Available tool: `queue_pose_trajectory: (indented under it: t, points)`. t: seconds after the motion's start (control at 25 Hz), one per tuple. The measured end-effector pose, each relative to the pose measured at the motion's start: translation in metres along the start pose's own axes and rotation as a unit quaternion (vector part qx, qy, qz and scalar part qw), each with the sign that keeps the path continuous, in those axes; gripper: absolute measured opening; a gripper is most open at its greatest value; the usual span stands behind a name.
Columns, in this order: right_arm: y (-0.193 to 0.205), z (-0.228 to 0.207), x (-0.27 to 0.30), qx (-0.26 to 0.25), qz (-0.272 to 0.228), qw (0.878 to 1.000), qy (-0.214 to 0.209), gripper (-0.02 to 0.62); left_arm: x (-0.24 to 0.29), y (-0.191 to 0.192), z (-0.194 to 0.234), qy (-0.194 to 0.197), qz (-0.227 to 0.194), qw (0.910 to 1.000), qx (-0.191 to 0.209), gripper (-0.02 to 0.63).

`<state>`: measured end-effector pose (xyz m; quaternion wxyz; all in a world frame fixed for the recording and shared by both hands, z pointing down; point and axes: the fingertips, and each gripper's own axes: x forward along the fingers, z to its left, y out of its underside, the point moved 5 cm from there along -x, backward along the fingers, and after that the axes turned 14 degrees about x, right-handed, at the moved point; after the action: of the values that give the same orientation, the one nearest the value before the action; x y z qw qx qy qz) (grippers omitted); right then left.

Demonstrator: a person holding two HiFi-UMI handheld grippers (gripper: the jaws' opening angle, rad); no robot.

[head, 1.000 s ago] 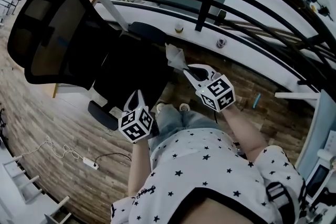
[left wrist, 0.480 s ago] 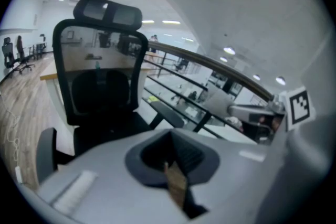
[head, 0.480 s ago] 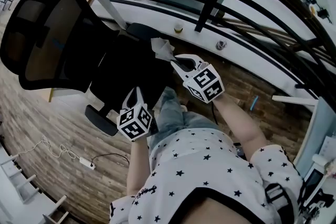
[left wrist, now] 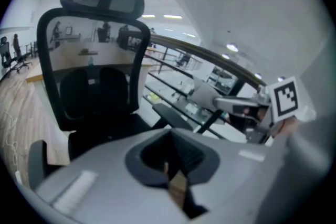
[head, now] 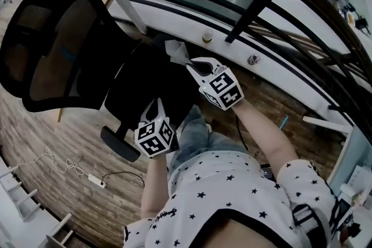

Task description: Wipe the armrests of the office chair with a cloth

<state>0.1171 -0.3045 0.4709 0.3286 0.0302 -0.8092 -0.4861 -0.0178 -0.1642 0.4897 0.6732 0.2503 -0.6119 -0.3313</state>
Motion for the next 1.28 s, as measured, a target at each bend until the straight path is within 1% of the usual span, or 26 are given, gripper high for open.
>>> queue_pose_trajectory:
  t: [0.28, 0.6, 0.88, 1.0, 1.12, 1.28]
  points:
    - [-0.017, -0.024, 0.064, -0.007, 0.020, 1.000, 0.009, 0.035, 0.030, -0.011, 0.023, 0.001, 0.016, 0.9998, -0.011, 0.006]
    - [-0.026, -0.049, 0.133, -0.020, 0.050, 0.998, 0.025, 0.035, 0.057, -0.013, 0.049, -0.003, 0.036, 0.9989, -0.031, 0.006]
    - [-0.020, -0.066, 0.180, -0.038, 0.086, 0.995, 0.031, 0.035, 0.076, -0.006, 0.058, 0.000, 0.055, 0.9979, -0.035, 0.006]
    - [-0.018, -0.072, 0.197, -0.056, 0.097, 0.993, 0.036, 0.035, 0.083, -0.003, 0.060, 0.004, 0.061, 0.9975, -0.034, 0.006]
    - [-0.017, -0.072, 0.209, -0.072, 0.107, 0.991, 0.040, 0.035, 0.086, 0.000, 0.062, 0.005, 0.068, 0.9970, -0.037, 0.006]
    - [-0.012, -0.071, 0.226, -0.081, 0.126, 0.988, 0.038, 0.035, 0.091, 0.003, 0.067, 0.005, 0.076, 0.9963, -0.041, 0.006]
